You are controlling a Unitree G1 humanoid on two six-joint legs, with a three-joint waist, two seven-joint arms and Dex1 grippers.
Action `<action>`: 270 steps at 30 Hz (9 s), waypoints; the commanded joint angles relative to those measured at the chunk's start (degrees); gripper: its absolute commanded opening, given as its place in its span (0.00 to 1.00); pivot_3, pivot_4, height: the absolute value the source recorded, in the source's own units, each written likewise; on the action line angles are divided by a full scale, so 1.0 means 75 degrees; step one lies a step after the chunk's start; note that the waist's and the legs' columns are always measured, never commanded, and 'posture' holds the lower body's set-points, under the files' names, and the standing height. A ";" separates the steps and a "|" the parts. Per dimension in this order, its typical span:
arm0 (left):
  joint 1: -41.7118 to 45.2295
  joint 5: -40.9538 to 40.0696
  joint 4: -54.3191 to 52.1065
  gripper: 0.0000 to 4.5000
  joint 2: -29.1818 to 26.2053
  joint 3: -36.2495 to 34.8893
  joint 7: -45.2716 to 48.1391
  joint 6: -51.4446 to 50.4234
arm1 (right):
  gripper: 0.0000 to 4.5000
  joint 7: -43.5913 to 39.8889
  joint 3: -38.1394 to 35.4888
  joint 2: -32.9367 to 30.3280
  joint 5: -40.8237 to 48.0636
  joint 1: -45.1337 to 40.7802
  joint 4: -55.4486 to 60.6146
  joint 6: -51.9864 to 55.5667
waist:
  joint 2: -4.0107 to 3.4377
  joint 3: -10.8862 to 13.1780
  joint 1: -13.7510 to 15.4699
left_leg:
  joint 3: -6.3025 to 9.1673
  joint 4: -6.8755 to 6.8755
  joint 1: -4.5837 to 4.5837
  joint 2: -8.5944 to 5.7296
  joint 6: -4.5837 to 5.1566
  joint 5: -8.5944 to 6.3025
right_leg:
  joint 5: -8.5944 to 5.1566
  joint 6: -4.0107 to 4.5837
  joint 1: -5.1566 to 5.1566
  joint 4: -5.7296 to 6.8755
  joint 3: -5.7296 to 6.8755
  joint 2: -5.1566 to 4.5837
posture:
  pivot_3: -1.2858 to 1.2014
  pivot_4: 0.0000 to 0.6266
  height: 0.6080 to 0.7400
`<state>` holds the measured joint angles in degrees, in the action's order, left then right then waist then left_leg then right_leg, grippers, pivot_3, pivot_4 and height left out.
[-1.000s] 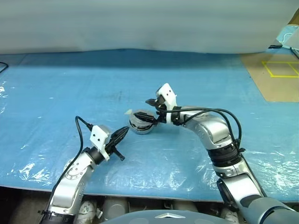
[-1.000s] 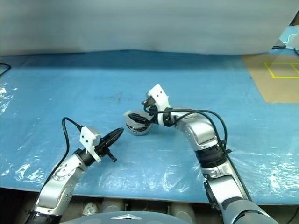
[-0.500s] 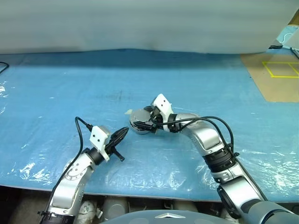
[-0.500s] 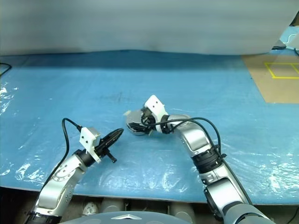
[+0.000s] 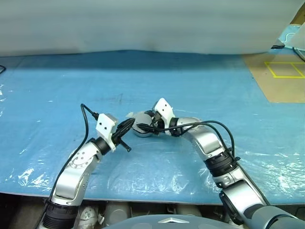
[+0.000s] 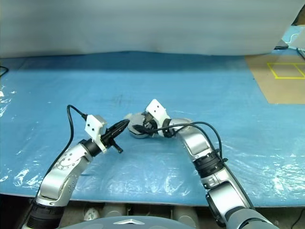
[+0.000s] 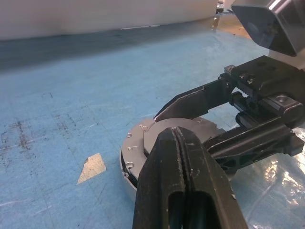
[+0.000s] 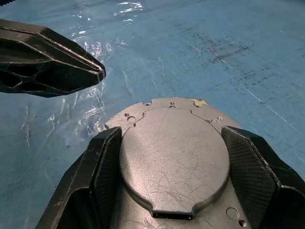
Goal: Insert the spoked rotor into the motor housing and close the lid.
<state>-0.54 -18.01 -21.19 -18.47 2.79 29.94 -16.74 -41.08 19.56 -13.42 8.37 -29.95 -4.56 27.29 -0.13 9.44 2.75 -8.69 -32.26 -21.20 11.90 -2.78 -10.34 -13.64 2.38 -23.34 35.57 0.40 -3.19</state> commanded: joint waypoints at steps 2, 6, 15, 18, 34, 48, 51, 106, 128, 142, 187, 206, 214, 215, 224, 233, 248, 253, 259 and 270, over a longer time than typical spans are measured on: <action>0.0132 -0.0149 -0.0458 0.00 -0.0031 -0.0083 -0.0062 -0.0134 | 0.65 0.0011 0.0079 0.0120 -0.0118 0.0081 0.0108 -0.0250 | 0.0000 0.0000 -0.0012 | 0.0000 0.0000 0.0001 0.0001 0.0000 0.0000 | 0.0000 0.0000 0.0001 0.0001 0.0001 0.0000 | 0.52 0.24 1.00; 0.0085 -0.0134 -0.0552 0.00 -0.0001 -0.0122 -0.0164 -0.0121 | 0.65 0.0044 0.0138 0.0170 -0.0243 0.0136 0.0003 -0.0385 | 0.0000 0.0000 -0.0022 | 0.0000 0.0002 -0.0001 0.0001 0.0000 0.0000 | 0.0000 0.0001 -0.0001 -0.0003 0.0001 0.0001 | 0.52 0.24 1.00; -0.0118 -0.0085 -0.0564 0.00 0.0066 -0.0126 -0.0334 0.0112 | 0.65 0.0159 0.0301 0.0345 -0.0538 0.0264 -0.0124 -0.0565 | 0.0000 0.0000 -0.0048 | 0.0000 0.0004 0.0004 0.0002 0.0001 0.0000 | -0.0001 0.0001 0.0001 -0.0004 0.0001 0.0002 | 0.52 0.24 1.00; -0.0217 -0.0134 -0.0371 0.00 0.0215 -0.0210 -0.0355 0.0422 | 0.65 0.0191 0.0336 0.0382 -0.0612 0.0321 -0.0174 -0.0613 | 0.0000 0.0000 -0.0054 | 0.0000 0.0004 0.0005 0.0002 0.0001 -0.0001 | -0.0001 0.0001 0.0002 -0.0004 0.0000 0.0002 | 0.52 0.24 1.00; -0.1138 -0.0069 0.1920 0.00 0.0146 -0.0498 0.1010 0.3089 | 0.65 0.0263 0.0504 0.0530 -0.0972 0.0504 -0.0447 -0.0606 | 0.0006 -0.0006 -0.0098 | -0.0001 0.0018 0.0032 0.0005 0.0005 -0.0005 | -0.0002 -0.0003 0.0016 -0.0015 -0.0009 0.0006 | 0.52 0.24 1.00; -0.0981 -0.0050 0.4605 0.00 0.0318 -0.0631 0.1976 0.5390 | 0.65 0.0277 0.0589 0.0528 -0.1304 0.0368 -0.0774 -0.0548 | -0.0002 -0.0015 -0.0105 | -0.0011 0.0063 0.0112 0.0000 0.0028 -0.0020 | -0.0029 -0.0051 0.0046 -0.0013 -0.0059 0.0002 | 0.52 0.24 1.00; -0.0922 -0.0115 0.4770 0.00 0.0322 -0.0660 0.2105 0.5502 | 0.65 0.0237 0.0591 0.0469 -0.1344 0.0372 -0.0816 -0.0657 | -0.0010 -0.0022 -0.0104 | -0.0012 0.0098 0.0149 -0.0004 0.0030 -0.0021 | -0.0033 -0.0056 0.0056 -0.0015 -0.0081 0.0001 | 0.52 0.24 1.00; 0.2442 -0.2669 0.2140 0.00 -0.0830 -0.1048 -0.0217 -0.5521 | 0.65 0.0268 0.0412 0.0631 -0.1251 0.0308 -0.0891 -0.0529 | 0.0001 -0.0024 -0.0107 | -0.0040 0.0158 0.0150 -0.0019 0.0002 -0.0005 | -0.0035 -0.0056 0.0047 -0.0073 -0.0078 0.0015 | 0.52 0.24 1.00; 0.2525 -0.3112 0.1969 0.00 -0.0367 -0.0937 -0.0114 -0.6111 | 0.65 0.0095 0.0331 0.0643 -0.1045 0.0372 -0.0706 -0.0378 | 0.0003 -0.0026 -0.0109 | -0.0039 0.0173 0.0147 -0.0017 0.0010 -0.0010 | -0.0036 -0.0058 0.0053 -0.0103 -0.0073 0.0012 | 0.52 0.24 1.00; 0.2442 -0.2765 0.1950 0.00 -0.0584 -0.0701 0.0029 -0.5971 | 1.00 0.0163 -0.1258 0.0212 0.0539 0.1555 0.2152 0.0436 | 0.0001 -0.0024 0.0152 | -0.0025 0.0204 0.0062 -0.0029 -0.0007 -0.0002 | -0.0019 -0.0065 0.0030 -0.0146 -0.0047 0.0000 | 0.52 0.24 1.00; 0.2428 -0.2404 0.2026 0.00 -0.0536 -0.0561 0.0252 -0.5571 | 0.71 0.4469 -0.7334 0.2784 0.5328 0.0649 0.0562 0.8343 | -0.0016 -0.0024 0.0200 | 0.0015 0.0191 0.0069 -0.0069 -0.0014 -0.0001 | -0.0009 -0.0088 0.0043 -0.0121 -0.0028 -0.0020 | 0.52 0.24 1.00; 0.2498 -0.2457 0.2120 0.09 -0.0533 -0.0690 0.0334 -0.5638 | 0.25 0.4494 -0.7262 0.2943 0.5810 0.1128 0.1050 0.8682 | -0.0027 -0.0030 0.0241 | 0.0015 0.0191 0.0082 -0.0072 -0.0014 0.0000 | -0.0009 -0.0093 0.0056 -0.0120 -0.0029 -0.0023 | 0.52 0.24 1.00; 0.2584 -0.2416 0.2229 0.67 -0.0511 -0.0701 0.0355 -0.5627 | 0.25 0.4485 -0.6922 0.2951 0.5727 0.1234 0.1089 0.8143 | -0.0027 -0.0029 0.0263 | 0.0015 0.0190 0.0075 -0.0072 -0.0014 0.0000 | -0.0010 -0.0095 0.0051 -0.0120 -0.0028 -0.0025 | 0.52 0.24 1.00; 0.2592 -0.2407 0.2239 0.75 -0.0510 -0.0700 0.0359 -0.5629 | 0.25 0.4504 -0.6929 0.2967 0.5733 0.1216 0.1031 0.8064 | -0.0027 -0.0029 0.0263 | 0.0015 0.0190 0.0074 -0.0072 -0.0014 0.0000 | -0.0009 -0.0095 0.0049 -0.0120 -0.0028 -0.0025 | 0.52 0.24 1.00; 0.2605 -0.2333 0.2247 1.00 -0.0531 -0.0692 0.0412 -0.5639 | 0.61 0.4598 -0.6834 0.2919 0.5838 0.1161 0.0615 0.7678 | -0.0029 -0.0029 0.0234 | 0.0015 0.0189 0.0073 -0.0070 -0.0015 0.0000 | -0.0009 -0.0095 0.0044 -0.0117 -0.0028 -0.0022 | 0.52 0.24 1.00; 0.2548 -0.2361 0.2166 1.00 -0.0557 -0.0711 0.0474 -0.5685 | 0.27 0.4696 -0.7004 0.2951 0.6201 0.1152 0.0450 0.7451 | -0.0029 -0.0029 0.0212 | 0.0016 0.0188 0.0071 -0.0069 -0.0015 0.0000 | -0.0008 -0.0095 0.0042 -0.0116 -0.0028 -0.0021 | 0.52 0.24 1.00; 0.1998 -0.3404 0.1549 0.79 -0.0675 -0.2117 0.0493 -0.5979 | 0.25 0.4890 -0.7123 0.2847 0.6732 0.1106 0.0384 0.7273 | -0.0025 -0.0027 0.0188 | 0.0017 0.0185 0.0036 -0.0068 -0.0015 0.0000 | -0.0008 -0.0095 0.0017 -0.0118 -0.0021 -0.0019 | 0.52 0.24 1.00; 0.1496 -0.4761 0.1216 0.39 -0.0460 -0.3155 0.0464 -0.6489 | 0.25 0.5074 -0.7360 0.2830 0.7190 0.0780 0.0300 0.7030 | -0.0023 -0.0025 0.0179 | 0.0023 0.0173 0.0021 -0.0064 -0.0015 0.0000 | -0.0007 -0.0095 0.0013 -0.0117 -0.0010 -0.0019 | 0.52 0.24 1.00; 0.1351 -0.6392 0.1979 0.00 0.0688 -0.4682 -0.1272 -0.6676 | 0.25 0.5409 -0.7480 0.2818 0.7670 0.0522 0.0219 0.6853 | -0.0022 -0.0020 0.0179 | 0.0023 0.0164 0.0012 -0.0062 -0.0015 0.0000 | -0.0006 -0.0093 0.0008 -0.0114 -0.0009 -0.0018 | 0.52 0.24 1.00; 0.1327 -0.8239 0.2187 0.00 0.2745 -0.4583 -0.3816 -0.6076 | 0.25 0.6689 -0.7163 0.3074 0.9449 -0.0190 0.0618 0.5949 | 0.0010 0.0000 0.0184 | 0.0032 0.0146 -0.0005 -0.0053 -0.0015 0.0000 | -0.0002 -0.0100 0.0007 -0.0115 0.0001 -0.0008 | 0.52 0.24 1.00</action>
<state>8.74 -76.13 -3.97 1.44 -31.88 2.47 -63.82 8.47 -35.52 8.11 73.53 -28.98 -3.38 72.94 -0.05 9.45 4.13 -8.45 -31.16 -21.23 11.50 -2.89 -10.34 -13.65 1.62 -23.28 34.71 0.40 -3.25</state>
